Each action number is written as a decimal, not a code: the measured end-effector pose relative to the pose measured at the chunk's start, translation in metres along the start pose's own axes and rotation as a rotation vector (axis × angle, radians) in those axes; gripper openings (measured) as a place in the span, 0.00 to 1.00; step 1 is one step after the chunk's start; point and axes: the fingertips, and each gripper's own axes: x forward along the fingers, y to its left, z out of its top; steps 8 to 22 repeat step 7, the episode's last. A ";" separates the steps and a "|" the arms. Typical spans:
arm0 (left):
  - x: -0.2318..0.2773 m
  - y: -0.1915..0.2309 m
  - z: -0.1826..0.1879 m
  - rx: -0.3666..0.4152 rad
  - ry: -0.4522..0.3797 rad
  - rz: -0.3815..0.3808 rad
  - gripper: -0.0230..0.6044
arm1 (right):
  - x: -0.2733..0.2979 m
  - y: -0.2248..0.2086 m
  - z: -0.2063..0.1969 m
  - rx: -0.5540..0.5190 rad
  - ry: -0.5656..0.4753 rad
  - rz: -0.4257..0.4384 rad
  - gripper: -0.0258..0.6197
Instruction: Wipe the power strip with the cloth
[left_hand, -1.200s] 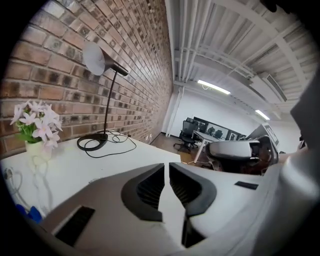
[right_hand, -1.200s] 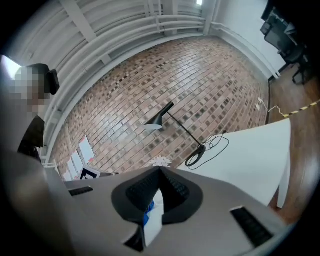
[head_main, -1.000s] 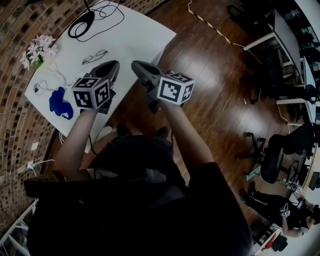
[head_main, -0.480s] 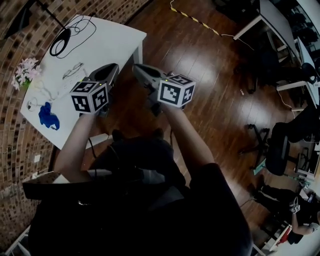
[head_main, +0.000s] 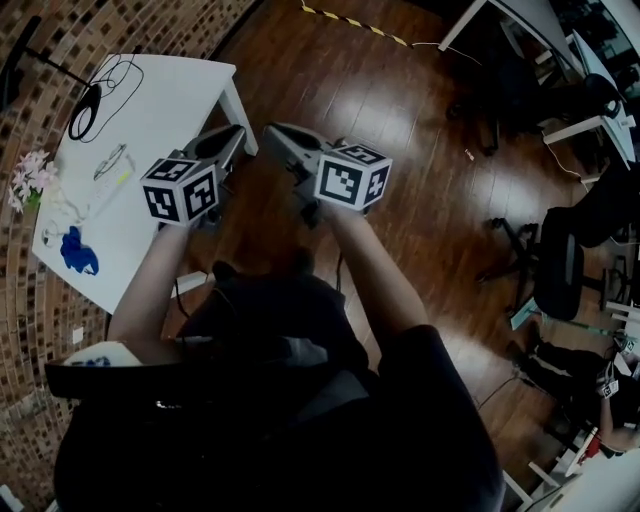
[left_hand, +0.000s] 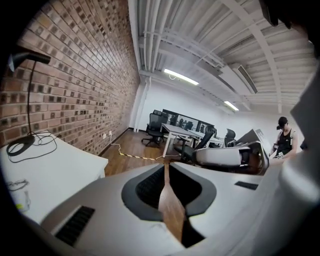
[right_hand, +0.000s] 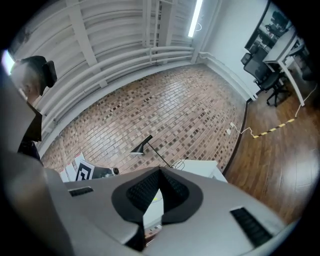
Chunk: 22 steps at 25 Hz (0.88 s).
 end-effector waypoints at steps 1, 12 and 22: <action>0.005 -0.007 0.001 0.000 -0.001 -0.005 0.06 | -0.009 -0.004 0.003 0.002 -0.009 -0.008 0.01; 0.033 -0.052 0.007 0.020 -0.014 -0.040 0.06 | -0.061 -0.024 0.014 0.022 -0.060 -0.044 0.01; 0.033 -0.052 0.007 0.020 -0.014 -0.040 0.06 | -0.061 -0.024 0.014 0.022 -0.060 -0.044 0.01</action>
